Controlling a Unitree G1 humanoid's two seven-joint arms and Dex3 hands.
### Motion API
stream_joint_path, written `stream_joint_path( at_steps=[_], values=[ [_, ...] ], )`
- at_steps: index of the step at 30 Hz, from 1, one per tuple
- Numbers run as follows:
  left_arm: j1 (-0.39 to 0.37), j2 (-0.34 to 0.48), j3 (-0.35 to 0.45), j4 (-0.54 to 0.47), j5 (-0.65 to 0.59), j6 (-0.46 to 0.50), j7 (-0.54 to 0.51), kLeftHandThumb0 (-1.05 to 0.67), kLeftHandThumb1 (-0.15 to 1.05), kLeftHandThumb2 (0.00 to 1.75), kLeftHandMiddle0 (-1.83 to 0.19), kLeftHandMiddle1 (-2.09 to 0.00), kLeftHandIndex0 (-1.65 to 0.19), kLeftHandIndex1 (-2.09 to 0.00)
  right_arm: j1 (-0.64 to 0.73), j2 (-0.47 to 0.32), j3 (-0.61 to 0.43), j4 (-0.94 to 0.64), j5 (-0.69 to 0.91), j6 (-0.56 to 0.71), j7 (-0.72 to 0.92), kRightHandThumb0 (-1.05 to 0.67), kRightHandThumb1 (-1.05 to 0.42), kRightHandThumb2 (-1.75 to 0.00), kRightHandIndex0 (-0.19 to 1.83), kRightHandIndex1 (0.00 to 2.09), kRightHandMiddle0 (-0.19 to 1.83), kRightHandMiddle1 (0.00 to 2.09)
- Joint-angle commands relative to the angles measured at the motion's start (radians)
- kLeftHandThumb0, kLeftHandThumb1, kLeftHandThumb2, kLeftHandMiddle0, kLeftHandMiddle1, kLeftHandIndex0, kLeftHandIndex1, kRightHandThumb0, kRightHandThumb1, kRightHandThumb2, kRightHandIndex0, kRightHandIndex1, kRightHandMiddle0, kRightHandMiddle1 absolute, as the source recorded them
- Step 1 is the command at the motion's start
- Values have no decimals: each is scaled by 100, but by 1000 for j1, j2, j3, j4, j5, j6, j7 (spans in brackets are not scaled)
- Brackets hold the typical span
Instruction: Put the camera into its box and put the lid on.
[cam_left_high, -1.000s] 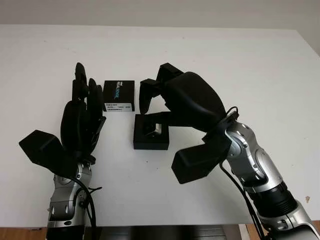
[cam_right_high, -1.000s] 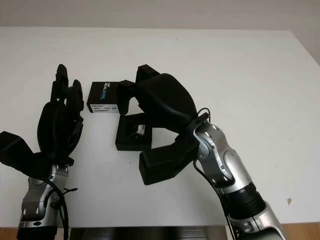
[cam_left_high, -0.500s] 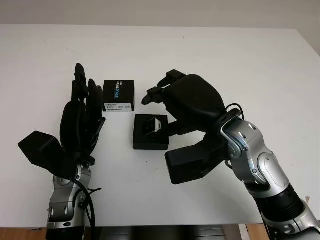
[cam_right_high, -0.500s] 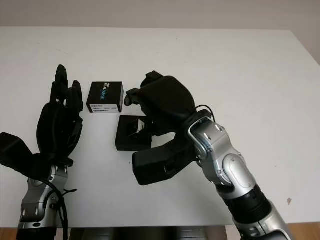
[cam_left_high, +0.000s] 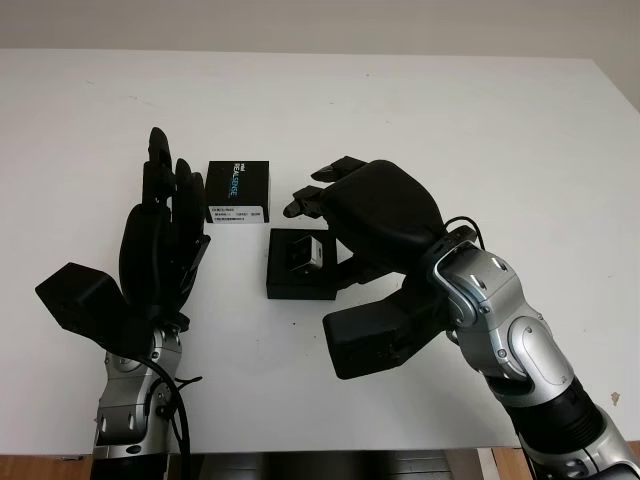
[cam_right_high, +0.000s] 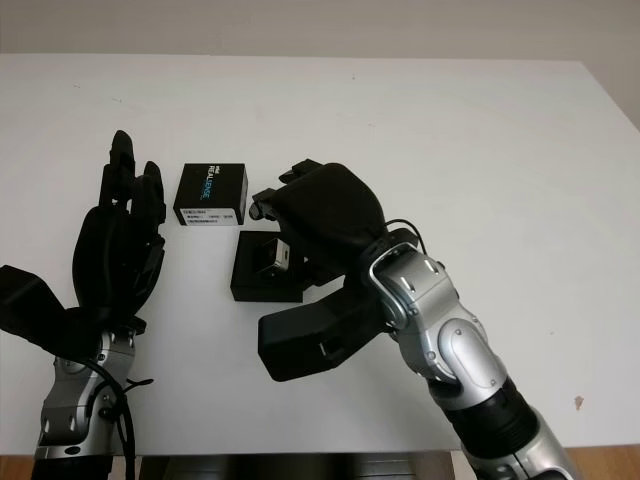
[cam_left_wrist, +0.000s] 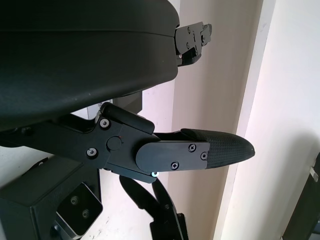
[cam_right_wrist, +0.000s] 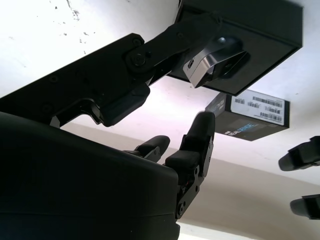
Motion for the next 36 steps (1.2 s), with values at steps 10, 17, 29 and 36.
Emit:
stream_joint_path(
  at_steps=[10,17,29,36],
  values=[
    [0,5,4,-21,-5,11,-1,-76,105,42,19,0,19,0,-6,28,16,83,-45,13,-64,-74,-83,-6,47,23,32,124],
    [2,4,4,-21,-1,9,2,-76,105,41,19,0,19,0,-17,22,27,115,-54,10,-81,-74,-85,-6,48,23,35,123],
    [-1,-2,0,-18,4,3,8,-76,105,43,19,0,19,0,-16,5,36,113,-50,-9,-70,-75,-84,-5,47,23,34,111],
    [1,-2,0,-19,5,0,9,-75,105,42,19,0,19,0,-13,-4,43,111,-44,-38,-71,-72,-84,-5,52,27,43,116]
  ],
)
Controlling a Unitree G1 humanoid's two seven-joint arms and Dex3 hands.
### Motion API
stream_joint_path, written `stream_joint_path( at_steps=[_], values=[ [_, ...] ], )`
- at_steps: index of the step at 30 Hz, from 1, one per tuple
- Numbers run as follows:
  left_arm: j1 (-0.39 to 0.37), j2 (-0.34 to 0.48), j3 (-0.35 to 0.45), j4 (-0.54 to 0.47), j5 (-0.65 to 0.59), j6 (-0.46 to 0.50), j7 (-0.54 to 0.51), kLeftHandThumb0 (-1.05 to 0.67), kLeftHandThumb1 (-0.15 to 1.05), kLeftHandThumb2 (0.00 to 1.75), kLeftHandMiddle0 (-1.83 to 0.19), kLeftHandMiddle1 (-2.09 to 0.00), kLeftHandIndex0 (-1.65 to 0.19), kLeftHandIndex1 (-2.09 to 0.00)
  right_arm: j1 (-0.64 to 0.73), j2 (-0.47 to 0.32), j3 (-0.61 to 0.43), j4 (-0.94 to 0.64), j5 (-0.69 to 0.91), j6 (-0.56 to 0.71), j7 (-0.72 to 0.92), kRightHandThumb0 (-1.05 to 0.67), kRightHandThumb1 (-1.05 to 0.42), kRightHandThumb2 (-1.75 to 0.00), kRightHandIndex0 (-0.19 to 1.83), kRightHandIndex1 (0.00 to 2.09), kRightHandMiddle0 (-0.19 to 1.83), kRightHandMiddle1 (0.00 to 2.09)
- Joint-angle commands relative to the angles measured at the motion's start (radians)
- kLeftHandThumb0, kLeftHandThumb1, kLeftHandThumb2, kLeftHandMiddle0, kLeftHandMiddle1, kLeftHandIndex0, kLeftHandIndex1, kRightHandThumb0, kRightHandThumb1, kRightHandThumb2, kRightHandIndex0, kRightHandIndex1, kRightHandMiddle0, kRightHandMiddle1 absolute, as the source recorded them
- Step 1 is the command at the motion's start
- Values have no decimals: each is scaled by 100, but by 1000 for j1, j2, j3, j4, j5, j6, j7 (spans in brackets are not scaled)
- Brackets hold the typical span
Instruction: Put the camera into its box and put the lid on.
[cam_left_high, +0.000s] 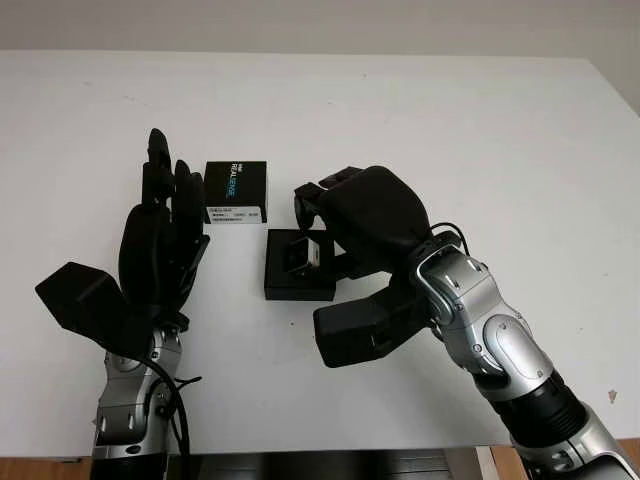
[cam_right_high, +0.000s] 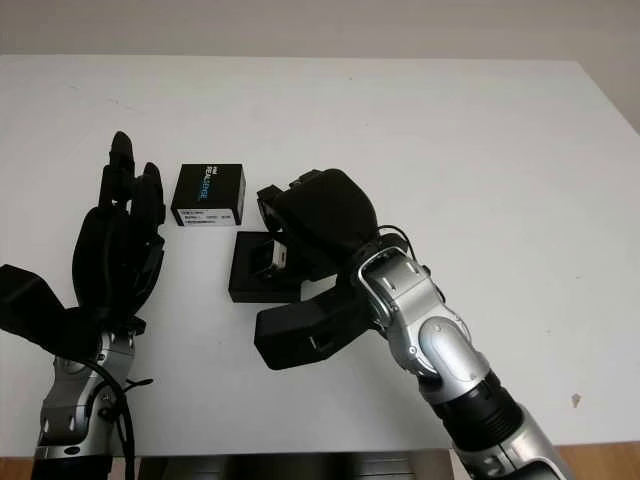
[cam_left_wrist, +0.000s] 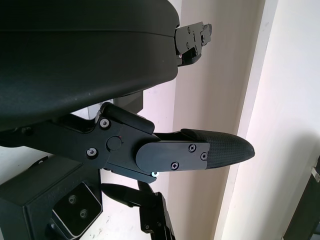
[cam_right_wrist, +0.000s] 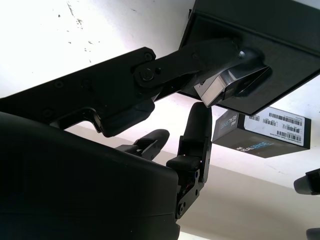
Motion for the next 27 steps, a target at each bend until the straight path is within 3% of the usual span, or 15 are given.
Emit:
stream_joint_path(
  at_steps=[1,4,9,15,27],
  values=[
    [1,-2,-1,-16,4,-9,2,-75,105,42,19,0,19,0,1,-5,10,1,7,-12,2,-70,-84,-5,54,29,44,116],
    [-2,0,-1,-13,4,-11,1,-75,105,43,19,0,19,0,2,-3,8,4,20,-17,6,-65,-84,-5,46,54,50,110],
    [-6,0,-2,-12,1,-7,0,-75,105,43,19,0,19,0,-3,-6,14,19,20,-15,18,-53,-89,-6,31,98,57,120],
    [-5,-3,-4,-10,4,-12,2,-75,105,43,19,0,19,0,-3,7,10,51,54,-13,-2,-37,-92,-6,31,119,61,125],
    [-3,-7,-7,-9,3,-16,3,-74,105,43,19,0,19,0,-15,-2,17,146,127,-74,-109,-34,-91,-5,16,154,57,133]
  ],
)
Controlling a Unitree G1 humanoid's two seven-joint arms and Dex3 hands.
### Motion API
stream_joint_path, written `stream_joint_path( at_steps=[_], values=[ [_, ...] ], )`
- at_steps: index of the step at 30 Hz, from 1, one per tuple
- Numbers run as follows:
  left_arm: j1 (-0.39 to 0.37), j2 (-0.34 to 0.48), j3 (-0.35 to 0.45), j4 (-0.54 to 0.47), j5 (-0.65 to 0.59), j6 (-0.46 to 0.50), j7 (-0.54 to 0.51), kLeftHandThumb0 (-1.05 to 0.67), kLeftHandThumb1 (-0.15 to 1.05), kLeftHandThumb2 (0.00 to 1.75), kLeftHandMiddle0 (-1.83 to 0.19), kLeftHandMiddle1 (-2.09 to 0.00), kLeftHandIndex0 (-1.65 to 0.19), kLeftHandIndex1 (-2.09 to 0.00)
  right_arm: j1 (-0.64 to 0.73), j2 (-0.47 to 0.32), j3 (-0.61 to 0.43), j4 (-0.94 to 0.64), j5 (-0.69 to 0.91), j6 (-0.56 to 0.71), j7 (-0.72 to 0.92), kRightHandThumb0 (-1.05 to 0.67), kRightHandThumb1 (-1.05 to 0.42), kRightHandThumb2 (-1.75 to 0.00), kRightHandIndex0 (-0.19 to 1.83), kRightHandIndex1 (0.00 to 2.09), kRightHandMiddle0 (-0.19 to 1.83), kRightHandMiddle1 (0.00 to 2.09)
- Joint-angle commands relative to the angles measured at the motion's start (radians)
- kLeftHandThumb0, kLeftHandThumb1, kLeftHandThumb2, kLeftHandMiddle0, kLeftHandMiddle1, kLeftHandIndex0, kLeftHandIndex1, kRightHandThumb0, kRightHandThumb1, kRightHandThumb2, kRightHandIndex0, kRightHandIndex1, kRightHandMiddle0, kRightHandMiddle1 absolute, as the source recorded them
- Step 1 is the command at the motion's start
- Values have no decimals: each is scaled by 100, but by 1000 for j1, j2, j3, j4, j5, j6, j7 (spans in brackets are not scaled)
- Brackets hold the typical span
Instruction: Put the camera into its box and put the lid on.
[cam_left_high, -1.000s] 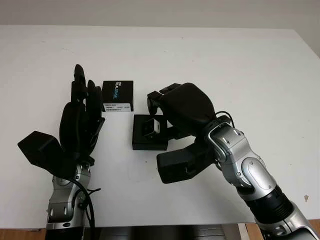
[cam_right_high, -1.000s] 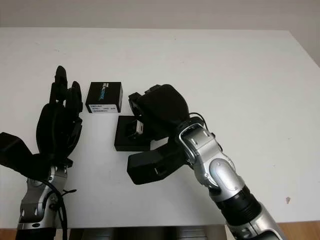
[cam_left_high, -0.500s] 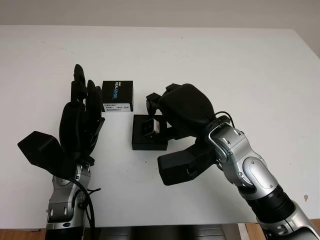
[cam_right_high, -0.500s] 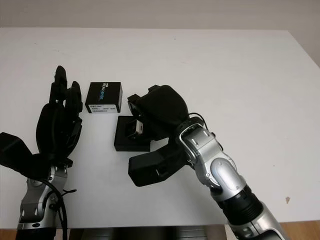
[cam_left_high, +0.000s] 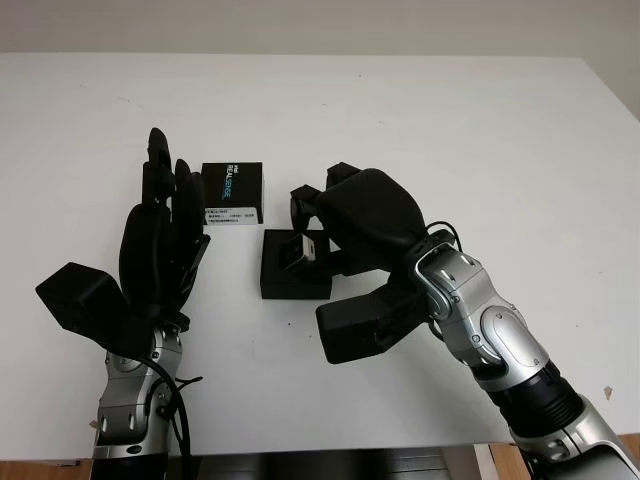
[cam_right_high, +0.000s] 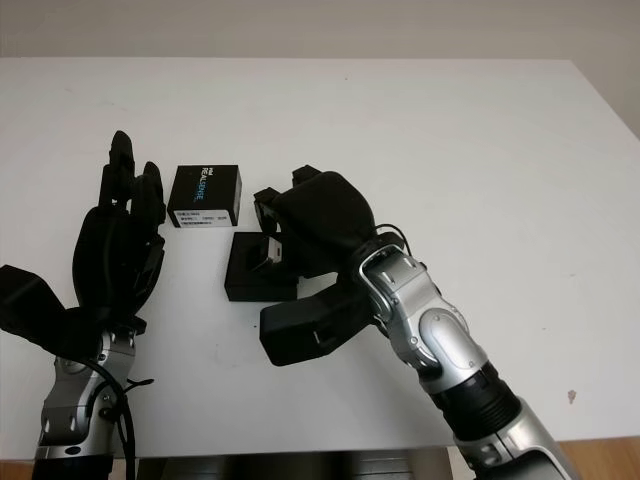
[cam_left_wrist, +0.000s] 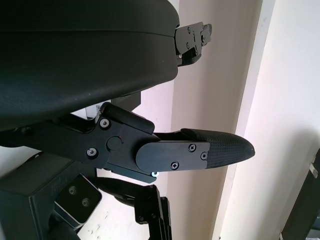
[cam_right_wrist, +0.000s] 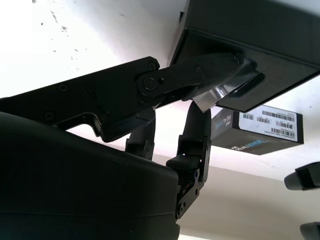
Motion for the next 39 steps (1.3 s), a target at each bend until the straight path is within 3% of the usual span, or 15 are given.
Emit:
stream_joint_path(
  at_steps=[1,7,30,35,39],
  values=[
    [-3,-3,-5,-9,7,-11,2,-75,105,43,19,0,19,0,11,0,15,28,19,-21,-10,-34,-91,-5,16,158,57,134],
    [-5,-2,-5,-3,6,-15,-2,-75,105,45,19,0,19,0,6,-10,22,53,47,-68,-54,-36,-89,-5,13,165,56,138],
    [-16,-2,-3,3,3,-11,3,-74,105,44,19,0,19,0,20,-18,0,25,116,-186,-182,-33,-92,-6,17,163,49,160],
    [-14,-2,-3,-1,2,-8,4,-74,105,43,19,0,19,0,5,-16,-16,64,134,-204,-229,-31,-90,-5,12,174,48,167],
    [-11,3,-1,0,3,-14,0,-74,105,45,19,0,19,0,-16,0,-36,113,144,-190,-279,-30,-87,-5,16,170,50,160]
  ],
)
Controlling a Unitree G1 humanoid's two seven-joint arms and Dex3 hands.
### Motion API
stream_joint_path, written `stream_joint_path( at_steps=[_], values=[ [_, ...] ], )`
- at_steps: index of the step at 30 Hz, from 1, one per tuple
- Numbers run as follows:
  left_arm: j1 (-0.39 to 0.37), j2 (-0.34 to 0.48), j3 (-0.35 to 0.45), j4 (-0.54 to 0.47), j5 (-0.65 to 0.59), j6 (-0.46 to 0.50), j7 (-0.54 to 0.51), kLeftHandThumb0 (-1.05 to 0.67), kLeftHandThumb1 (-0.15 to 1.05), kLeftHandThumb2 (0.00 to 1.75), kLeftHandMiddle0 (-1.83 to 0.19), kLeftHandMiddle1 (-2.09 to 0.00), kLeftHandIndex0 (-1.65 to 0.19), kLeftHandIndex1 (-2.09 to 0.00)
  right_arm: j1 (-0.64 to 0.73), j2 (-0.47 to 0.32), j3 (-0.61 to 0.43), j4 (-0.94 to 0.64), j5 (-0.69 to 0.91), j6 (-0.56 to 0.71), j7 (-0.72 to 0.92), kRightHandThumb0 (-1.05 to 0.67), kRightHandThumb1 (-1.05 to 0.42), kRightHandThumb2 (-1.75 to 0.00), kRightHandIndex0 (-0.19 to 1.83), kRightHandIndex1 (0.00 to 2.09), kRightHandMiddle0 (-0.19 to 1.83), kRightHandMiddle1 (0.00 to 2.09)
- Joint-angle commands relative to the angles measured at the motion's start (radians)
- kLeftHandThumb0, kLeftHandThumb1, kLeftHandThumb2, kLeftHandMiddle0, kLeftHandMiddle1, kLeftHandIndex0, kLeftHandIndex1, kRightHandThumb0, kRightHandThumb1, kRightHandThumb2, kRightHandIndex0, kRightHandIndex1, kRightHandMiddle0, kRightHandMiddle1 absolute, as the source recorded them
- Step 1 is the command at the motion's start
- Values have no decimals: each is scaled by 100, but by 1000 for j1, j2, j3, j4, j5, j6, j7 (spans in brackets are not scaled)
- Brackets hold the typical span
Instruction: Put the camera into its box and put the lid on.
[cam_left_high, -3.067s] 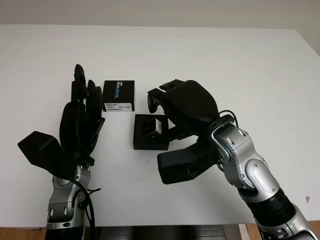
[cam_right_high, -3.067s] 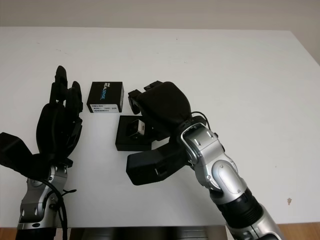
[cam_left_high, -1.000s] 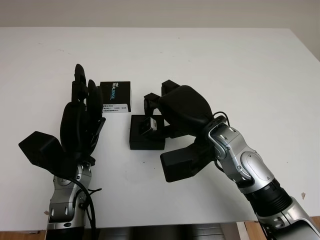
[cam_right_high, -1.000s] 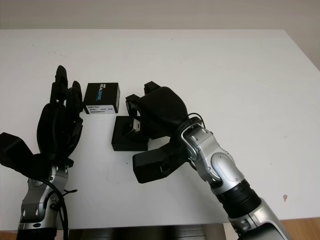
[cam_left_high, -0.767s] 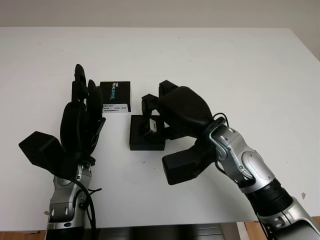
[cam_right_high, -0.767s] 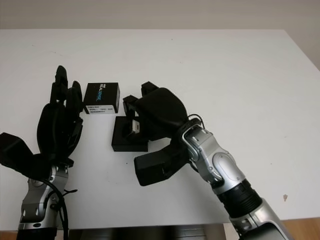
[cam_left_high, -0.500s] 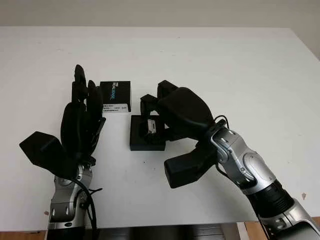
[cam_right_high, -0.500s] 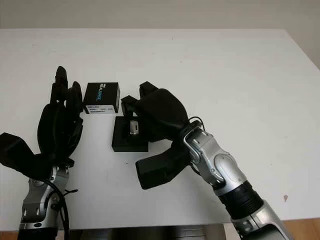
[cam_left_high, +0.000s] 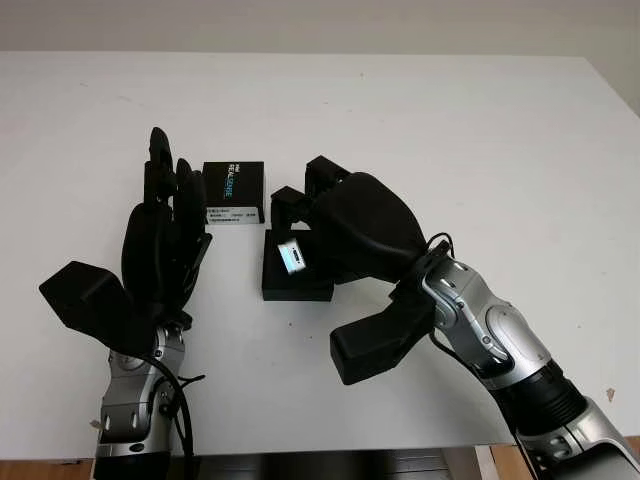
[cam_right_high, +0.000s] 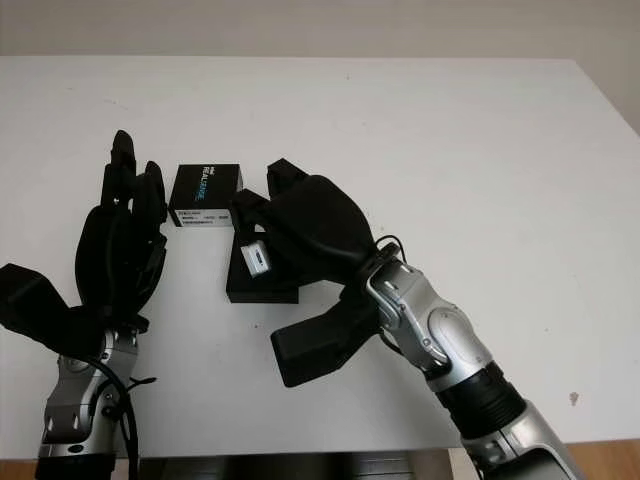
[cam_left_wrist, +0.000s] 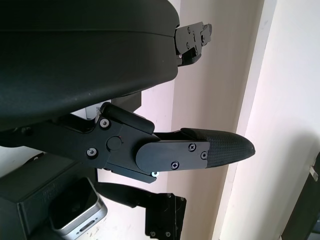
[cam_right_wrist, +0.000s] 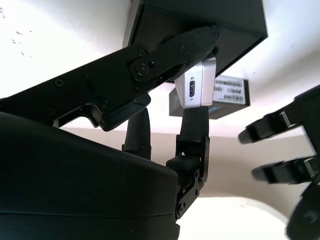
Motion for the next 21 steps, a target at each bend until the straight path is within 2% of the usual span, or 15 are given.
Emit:
stream_joint_path(
  at_steps=[1,5,14,21],
  values=[
    [-3,6,4,-8,1,-10,-5,-74,105,44,19,0,19,0,-25,18,-28,22,27,12,-23,-29,-87,-5,17,170,51,158],
    [-1,10,9,-12,-3,-3,-6,-75,105,43,19,0,19,0,-47,53,-92,45,151,39,-3,-27,-89,-6,17,163,52,149],
    [8,16,14,-18,-9,2,-17,-75,105,43,19,0,19,0,-64,110,-204,119,411,11,-8,-32,-91,-5,11,157,50,166],
    [12,16,19,-22,-15,-1,-25,-75,105,41,19,0,19,0,-47,135,-237,131,598,86,133,-37,-94,-6,1,152,39,169]
  ],
)
